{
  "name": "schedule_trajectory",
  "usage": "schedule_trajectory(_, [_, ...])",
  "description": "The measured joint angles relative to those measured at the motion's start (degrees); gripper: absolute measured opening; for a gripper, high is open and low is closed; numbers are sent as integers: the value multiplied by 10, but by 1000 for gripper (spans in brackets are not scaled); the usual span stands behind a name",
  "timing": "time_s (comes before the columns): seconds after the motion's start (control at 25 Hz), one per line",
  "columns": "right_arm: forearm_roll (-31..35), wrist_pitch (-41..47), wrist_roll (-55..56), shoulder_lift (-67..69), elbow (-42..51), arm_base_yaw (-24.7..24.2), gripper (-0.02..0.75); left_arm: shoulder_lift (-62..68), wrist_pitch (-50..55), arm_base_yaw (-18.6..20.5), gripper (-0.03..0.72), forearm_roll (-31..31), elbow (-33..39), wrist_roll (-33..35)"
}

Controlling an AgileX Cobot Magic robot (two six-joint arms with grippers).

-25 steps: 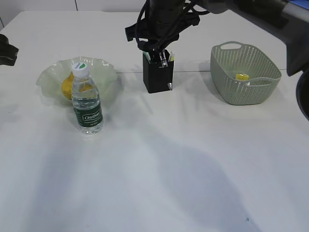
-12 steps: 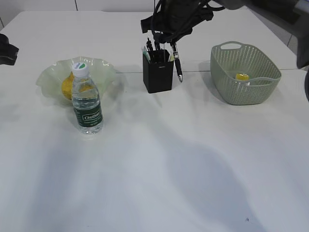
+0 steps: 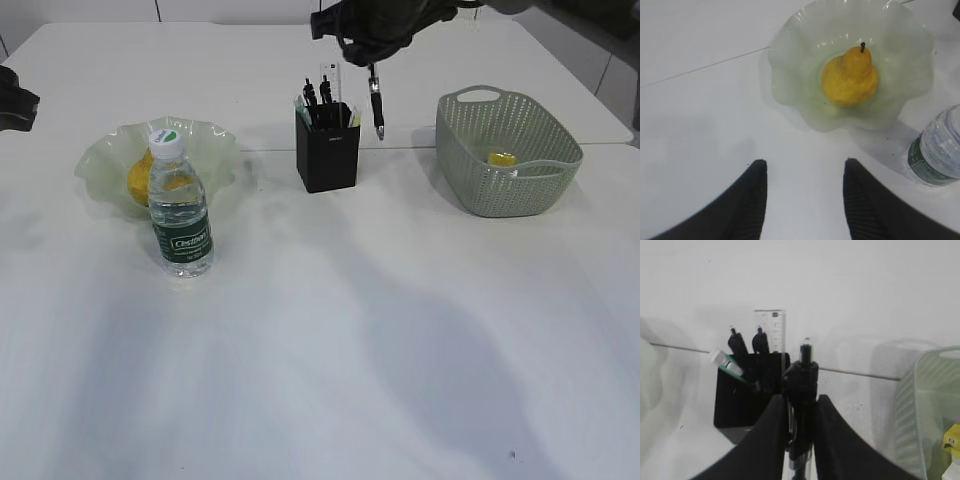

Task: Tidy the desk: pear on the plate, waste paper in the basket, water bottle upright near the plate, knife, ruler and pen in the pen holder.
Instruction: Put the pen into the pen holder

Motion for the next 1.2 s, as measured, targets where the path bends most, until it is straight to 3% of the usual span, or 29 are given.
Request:
schedule_trajectory(0.32, [10, -72, 0, 0, 0, -33, 108, 0, -3, 0, 349, 0, 0, 0])
schedule_trajectory(1.2, [20, -254, 0, 36, 0, -34, 108, 0, -12, 0, 348, 0, 0, 0])
